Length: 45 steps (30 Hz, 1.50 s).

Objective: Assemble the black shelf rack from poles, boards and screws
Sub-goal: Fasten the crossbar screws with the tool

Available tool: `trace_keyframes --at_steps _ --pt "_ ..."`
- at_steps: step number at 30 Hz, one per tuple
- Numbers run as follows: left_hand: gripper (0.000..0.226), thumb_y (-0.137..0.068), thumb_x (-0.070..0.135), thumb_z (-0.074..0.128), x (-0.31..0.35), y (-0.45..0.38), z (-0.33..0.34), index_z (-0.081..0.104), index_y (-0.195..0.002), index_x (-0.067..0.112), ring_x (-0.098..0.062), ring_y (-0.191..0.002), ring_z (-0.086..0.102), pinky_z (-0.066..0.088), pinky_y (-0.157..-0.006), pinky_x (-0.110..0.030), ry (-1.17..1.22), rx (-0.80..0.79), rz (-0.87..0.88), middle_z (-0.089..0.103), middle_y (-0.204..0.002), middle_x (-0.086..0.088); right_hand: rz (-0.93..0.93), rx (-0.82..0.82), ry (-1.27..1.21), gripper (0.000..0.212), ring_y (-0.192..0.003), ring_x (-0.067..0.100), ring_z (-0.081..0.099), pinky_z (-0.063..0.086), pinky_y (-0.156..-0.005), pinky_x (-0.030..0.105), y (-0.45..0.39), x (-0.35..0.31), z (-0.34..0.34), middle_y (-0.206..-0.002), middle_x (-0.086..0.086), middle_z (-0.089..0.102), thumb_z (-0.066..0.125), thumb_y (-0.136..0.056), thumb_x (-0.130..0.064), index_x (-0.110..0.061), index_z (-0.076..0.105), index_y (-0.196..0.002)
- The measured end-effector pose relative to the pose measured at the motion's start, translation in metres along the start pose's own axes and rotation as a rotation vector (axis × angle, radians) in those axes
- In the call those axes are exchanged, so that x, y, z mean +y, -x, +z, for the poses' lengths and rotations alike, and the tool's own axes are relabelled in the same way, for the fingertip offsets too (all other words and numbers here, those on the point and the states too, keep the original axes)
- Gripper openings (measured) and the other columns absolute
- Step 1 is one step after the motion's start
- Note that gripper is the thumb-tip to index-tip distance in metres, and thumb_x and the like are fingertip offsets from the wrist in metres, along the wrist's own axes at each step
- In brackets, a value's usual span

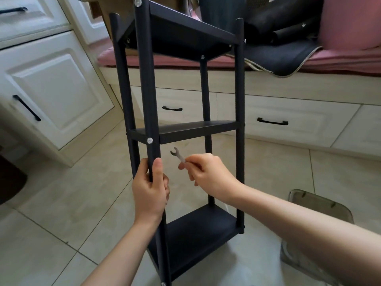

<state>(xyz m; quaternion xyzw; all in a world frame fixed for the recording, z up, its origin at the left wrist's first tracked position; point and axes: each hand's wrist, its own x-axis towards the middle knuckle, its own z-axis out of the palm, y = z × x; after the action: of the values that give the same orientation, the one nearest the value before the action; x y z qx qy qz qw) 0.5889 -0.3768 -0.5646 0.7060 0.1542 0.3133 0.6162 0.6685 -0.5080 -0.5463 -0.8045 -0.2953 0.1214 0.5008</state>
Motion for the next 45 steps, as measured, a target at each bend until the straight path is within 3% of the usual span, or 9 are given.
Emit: trace_keyframes --at_steps 3,12,17,21,30,38,45 --pt "0.025 -0.092 0.053 0.050 -0.001 -0.001 -0.003 0.052 -0.073 0.036 -0.013 -0.038 0.036 0.032 -0.034 -0.022 -0.007 -0.009 0.006 0.041 -0.052 -0.003 0.000 0.027 -0.033 0.024 -0.071 0.017 0.064 0.058 -0.073 0.037 -0.012 -0.003 0.010 -0.076 0.001 0.066 0.049 -0.102 -0.017 -0.012 0.072 -0.106" --pt "0.027 -0.099 0.048 0.051 -0.001 -0.010 0.001 0.053 -0.073 0.040 -0.012 -0.037 0.036 0.032 -0.035 -0.023 -0.019 -0.015 0.019 0.041 -0.050 0.003 -0.083 0.109 -0.155 0.022 -0.060 0.011 0.057 0.055 -0.067 0.035 -0.031 -0.009 0.025 -0.067 0.001 0.063 0.053 -0.100 -0.012 -0.009 0.074 -0.093" --pt "0.026 -0.091 0.059 0.055 0.000 -0.012 0.002 0.055 -0.072 0.040 -0.012 -0.037 0.035 0.031 -0.035 -0.022 0.005 -0.044 0.011 0.040 -0.051 0.002 -0.134 0.165 -0.167 0.021 -0.058 0.004 0.054 0.048 -0.060 0.019 -0.034 -0.004 0.023 -0.064 -0.013 0.057 0.053 -0.100 -0.012 -0.013 0.073 -0.093" --pt "0.022 -0.091 0.056 0.052 0.001 -0.012 0.004 0.057 -0.074 0.042 -0.009 -0.038 0.036 0.032 -0.036 -0.020 -0.006 -0.070 0.026 0.042 -0.052 0.003 -0.190 0.204 -0.089 0.019 -0.061 -0.004 0.056 0.043 -0.063 0.009 -0.035 0.001 0.022 -0.068 -0.024 0.053 0.054 -0.100 -0.010 -0.008 0.073 -0.099" --pt "0.026 -0.094 0.058 0.054 0.005 -0.013 0.010 0.057 -0.073 0.043 -0.010 -0.037 0.035 0.031 -0.035 -0.020 -0.002 -0.094 0.025 0.041 -0.051 0.003 -0.316 0.310 -0.069 0.016 -0.065 0.011 0.064 0.055 -0.068 0.022 -0.038 0.011 0.030 -0.077 0.007 0.070 0.057 -0.098 -0.008 -0.002 0.072 -0.103" --pt "0.035 -0.094 0.059 0.054 0.002 -0.012 0.011 0.056 -0.079 0.028 -0.015 -0.036 0.034 0.031 -0.033 -0.022 0.009 -0.107 0.013 0.036 -0.052 -0.008 -0.295 0.316 -0.192 0.018 -0.072 0.017 0.070 0.057 -0.073 0.032 -0.049 0.014 0.044 -0.081 0.011 0.073 0.061 -0.097 -0.010 0.004 0.072 -0.095" --pt "0.028 -0.092 0.053 0.051 0.002 -0.013 0.012 0.057 -0.080 0.028 -0.015 -0.036 0.035 0.032 -0.033 -0.022 0.007 -0.108 0.024 0.039 -0.051 -0.003 -0.262 0.325 -0.250 0.021 -0.079 0.030 0.071 0.056 -0.078 0.039 -0.058 0.011 0.051 -0.087 0.015 0.074 0.062 -0.095 -0.013 0.005 0.072 -0.099"
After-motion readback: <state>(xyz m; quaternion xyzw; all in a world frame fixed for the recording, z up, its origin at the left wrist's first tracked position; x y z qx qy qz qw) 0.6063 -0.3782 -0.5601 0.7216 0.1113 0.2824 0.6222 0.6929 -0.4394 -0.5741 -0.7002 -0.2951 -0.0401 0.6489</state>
